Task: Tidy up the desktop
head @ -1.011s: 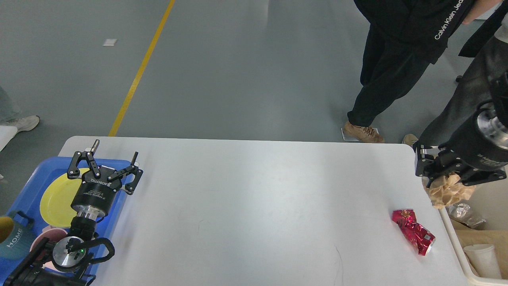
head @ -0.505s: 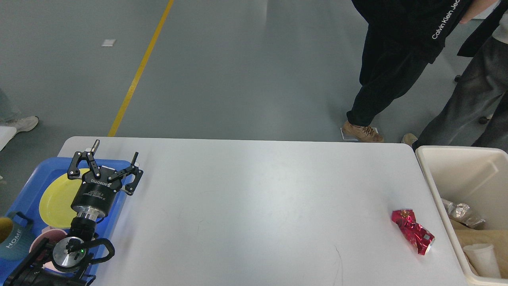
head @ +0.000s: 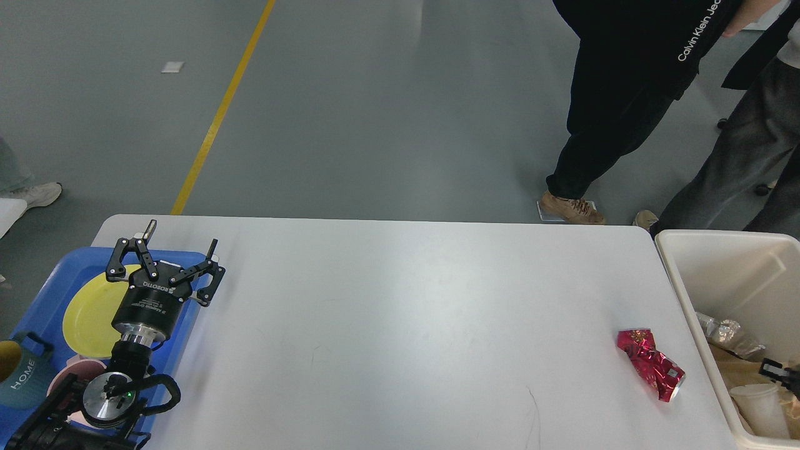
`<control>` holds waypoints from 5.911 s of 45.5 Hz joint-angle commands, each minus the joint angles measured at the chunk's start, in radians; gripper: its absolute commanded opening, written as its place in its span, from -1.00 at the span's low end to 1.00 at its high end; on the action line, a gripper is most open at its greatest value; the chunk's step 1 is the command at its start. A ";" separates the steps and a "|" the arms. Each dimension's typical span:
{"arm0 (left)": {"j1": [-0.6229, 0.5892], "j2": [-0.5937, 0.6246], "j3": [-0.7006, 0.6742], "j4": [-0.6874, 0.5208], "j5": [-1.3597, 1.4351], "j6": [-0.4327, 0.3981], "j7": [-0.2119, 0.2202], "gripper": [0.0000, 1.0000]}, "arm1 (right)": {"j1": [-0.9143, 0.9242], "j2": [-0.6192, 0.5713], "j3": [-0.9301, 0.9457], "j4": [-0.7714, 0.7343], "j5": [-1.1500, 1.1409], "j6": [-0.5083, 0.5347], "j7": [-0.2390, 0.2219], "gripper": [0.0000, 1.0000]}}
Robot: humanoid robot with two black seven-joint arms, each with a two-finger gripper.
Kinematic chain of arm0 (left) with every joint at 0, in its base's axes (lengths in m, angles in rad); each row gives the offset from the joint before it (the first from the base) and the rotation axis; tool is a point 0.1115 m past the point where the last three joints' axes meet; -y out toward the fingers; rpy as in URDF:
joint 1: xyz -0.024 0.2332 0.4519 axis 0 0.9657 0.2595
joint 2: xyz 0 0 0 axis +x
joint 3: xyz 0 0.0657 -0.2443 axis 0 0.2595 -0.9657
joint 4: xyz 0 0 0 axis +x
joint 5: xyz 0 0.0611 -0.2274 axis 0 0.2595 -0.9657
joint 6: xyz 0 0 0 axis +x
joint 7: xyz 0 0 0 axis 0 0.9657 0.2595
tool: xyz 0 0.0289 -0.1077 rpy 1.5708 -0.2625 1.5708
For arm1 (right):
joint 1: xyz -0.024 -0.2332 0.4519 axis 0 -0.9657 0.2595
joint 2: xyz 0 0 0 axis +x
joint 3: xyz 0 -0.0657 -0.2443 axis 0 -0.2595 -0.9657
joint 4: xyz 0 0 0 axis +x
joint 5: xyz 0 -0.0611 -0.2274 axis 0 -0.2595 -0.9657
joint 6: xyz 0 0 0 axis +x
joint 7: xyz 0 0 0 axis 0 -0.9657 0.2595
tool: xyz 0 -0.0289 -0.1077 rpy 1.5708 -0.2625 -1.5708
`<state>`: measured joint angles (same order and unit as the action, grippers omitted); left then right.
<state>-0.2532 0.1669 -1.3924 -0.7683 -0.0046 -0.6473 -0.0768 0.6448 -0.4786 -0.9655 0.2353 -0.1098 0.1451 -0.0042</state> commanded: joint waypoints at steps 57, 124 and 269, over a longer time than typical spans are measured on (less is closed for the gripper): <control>0.000 0.000 0.000 0.001 0.000 0.000 0.002 0.93 | -0.094 0.054 0.067 -0.062 0.010 -0.199 0.010 1.00; 0.000 0.000 0.000 0.000 0.000 0.000 0.000 0.93 | 1.862 0.147 -0.552 1.510 -0.051 0.455 -0.040 0.96; 0.000 -0.001 0.000 0.000 0.000 0.000 0.000 0.93 | 0.443 0.167 -0.303 0.536 -0.211 -0.098 0.247 -1.00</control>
<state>-0.2531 0.1658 -1.3928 -0.7683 -0.0046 -0.6473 -0.0767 1.0836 -0.3056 -1.2862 0.7653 -0.3209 0.0273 0.2554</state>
